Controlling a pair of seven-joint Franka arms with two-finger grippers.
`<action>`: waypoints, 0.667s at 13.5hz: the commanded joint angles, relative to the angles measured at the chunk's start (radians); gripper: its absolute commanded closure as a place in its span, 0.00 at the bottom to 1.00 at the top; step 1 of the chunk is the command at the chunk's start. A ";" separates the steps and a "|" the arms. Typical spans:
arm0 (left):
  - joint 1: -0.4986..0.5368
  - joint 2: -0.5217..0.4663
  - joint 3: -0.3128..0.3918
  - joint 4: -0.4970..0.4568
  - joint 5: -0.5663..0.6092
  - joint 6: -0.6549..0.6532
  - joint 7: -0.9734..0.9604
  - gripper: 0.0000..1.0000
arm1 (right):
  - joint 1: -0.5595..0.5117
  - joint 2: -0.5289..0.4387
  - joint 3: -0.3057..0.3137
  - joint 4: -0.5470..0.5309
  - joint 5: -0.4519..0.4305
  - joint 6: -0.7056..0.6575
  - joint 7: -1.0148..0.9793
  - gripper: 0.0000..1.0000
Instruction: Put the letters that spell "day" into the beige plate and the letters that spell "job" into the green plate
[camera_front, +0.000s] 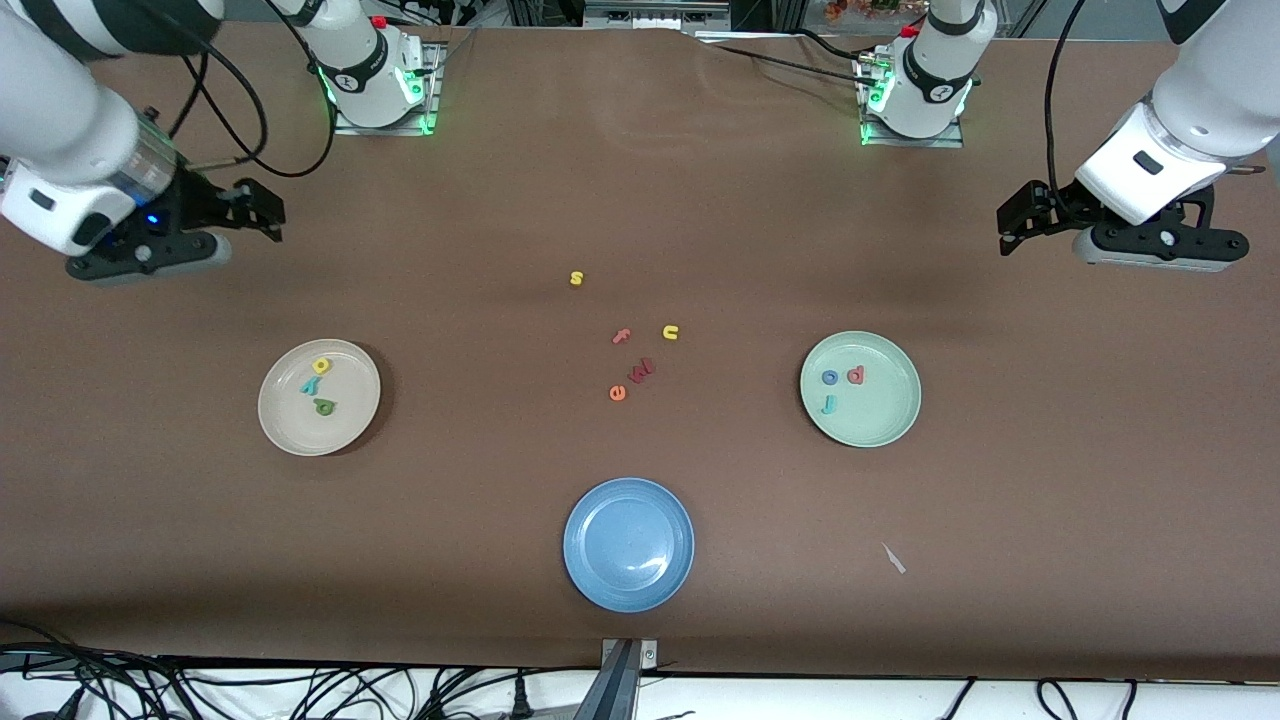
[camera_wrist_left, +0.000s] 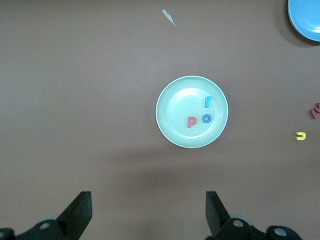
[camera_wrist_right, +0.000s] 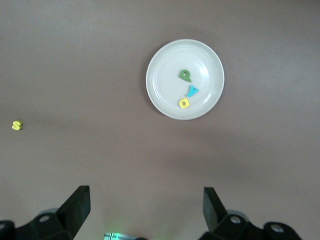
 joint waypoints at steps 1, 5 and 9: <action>0.004 0.005 -0.003 0.021 -0.028 -0.022 0.023 0.00 | -0.036 -0.031 0.008 0.026 0.021 -0.052 0.006 0.00; 0.004 0.005 -0.003 0.021 -0.028 -0.022 0.024 0.00 | -0.051 -0.051 -0.063 0.025 0.107 -0.045 0.009 0.00; 0.003 0.005 -0.005 0.022 -0.028 -0.022 0.023 0.00 | -0.045 -0.053 -0.065 0.026 0.076 -0.039 0.021 0.00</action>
